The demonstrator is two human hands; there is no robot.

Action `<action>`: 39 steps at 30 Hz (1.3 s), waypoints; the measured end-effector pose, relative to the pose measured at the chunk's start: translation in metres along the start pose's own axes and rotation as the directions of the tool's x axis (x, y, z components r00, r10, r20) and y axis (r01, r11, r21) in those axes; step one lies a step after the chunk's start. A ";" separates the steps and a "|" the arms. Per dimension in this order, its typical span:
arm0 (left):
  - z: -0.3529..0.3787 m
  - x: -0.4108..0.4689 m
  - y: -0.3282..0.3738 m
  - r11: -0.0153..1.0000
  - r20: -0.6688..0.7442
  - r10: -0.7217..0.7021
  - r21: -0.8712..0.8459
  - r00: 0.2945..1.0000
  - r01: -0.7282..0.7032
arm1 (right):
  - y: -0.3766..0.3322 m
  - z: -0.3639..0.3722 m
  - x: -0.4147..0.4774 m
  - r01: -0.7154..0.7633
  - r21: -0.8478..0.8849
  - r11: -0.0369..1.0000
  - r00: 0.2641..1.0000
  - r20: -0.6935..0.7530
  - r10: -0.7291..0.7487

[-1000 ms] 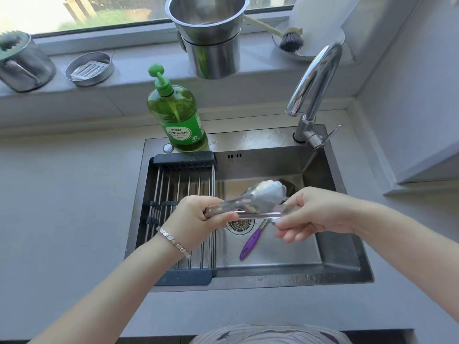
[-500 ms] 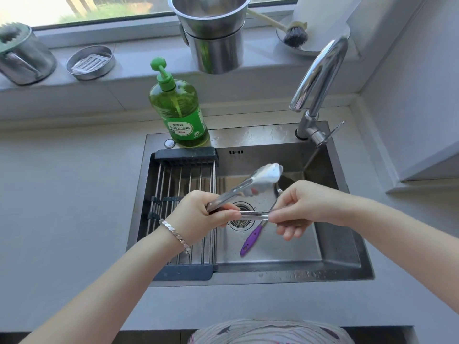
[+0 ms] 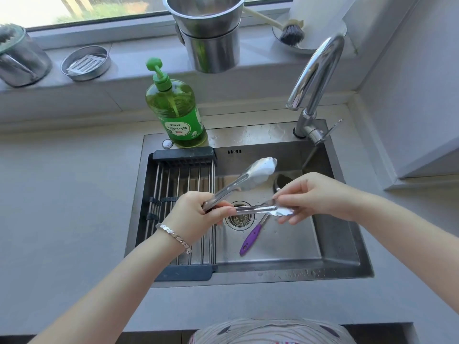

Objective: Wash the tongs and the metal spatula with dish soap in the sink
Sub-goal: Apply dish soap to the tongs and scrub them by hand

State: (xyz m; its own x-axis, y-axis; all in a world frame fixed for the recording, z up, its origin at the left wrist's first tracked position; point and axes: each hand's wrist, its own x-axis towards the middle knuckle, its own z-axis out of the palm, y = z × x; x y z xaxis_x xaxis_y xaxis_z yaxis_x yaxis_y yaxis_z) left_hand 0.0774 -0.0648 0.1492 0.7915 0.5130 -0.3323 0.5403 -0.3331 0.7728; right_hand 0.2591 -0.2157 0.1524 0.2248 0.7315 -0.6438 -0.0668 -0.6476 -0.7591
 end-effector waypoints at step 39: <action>0.006 0.011 -0.013 0.936 -0.092 -0.128 -0.340 0.988 0.089 | 0.028 0.069 0.035 0.348 -0.927 0.136 0.631 0.125 -0.766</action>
State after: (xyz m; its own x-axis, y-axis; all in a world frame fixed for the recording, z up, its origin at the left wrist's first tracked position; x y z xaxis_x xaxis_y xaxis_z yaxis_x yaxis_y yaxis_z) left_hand 0.0808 -0.0595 0.1319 0.6864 0.6217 -0.3772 0.4793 0.0033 0.8776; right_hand 0.1978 -0.1930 0.1020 0.0719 0.9840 0.1631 0.9708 -0.0314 -0.2380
